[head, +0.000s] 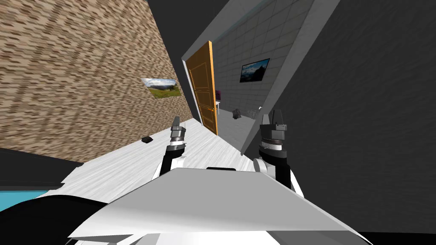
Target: Push the door open
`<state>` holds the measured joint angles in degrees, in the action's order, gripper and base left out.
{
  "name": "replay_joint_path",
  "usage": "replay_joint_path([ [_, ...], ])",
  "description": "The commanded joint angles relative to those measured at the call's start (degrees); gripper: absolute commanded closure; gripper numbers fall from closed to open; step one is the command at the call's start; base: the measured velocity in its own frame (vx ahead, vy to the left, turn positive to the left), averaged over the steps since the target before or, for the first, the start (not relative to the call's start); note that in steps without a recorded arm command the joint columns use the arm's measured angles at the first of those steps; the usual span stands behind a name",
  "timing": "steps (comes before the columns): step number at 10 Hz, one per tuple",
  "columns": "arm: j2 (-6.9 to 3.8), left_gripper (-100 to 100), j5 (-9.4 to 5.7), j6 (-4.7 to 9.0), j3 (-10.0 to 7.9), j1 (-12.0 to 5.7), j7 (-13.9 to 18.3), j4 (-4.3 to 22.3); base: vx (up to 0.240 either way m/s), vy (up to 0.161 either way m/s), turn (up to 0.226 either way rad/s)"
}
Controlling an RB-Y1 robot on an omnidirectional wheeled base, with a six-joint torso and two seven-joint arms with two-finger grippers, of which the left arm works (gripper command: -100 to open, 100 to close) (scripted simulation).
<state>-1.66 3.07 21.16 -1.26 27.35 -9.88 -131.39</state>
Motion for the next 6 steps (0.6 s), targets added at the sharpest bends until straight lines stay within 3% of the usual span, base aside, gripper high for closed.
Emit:
replay_joint_path([
  [1,-0.41,-100,-0.19,0.05,-0.10,-1.18,0.0,2.0,0.065,0.060,-0.114],
  [6,-1.43,-100,-0.81,0.20,-0.43,-4.98,0.2,8.4,0.123,0.133,-0.105],
])
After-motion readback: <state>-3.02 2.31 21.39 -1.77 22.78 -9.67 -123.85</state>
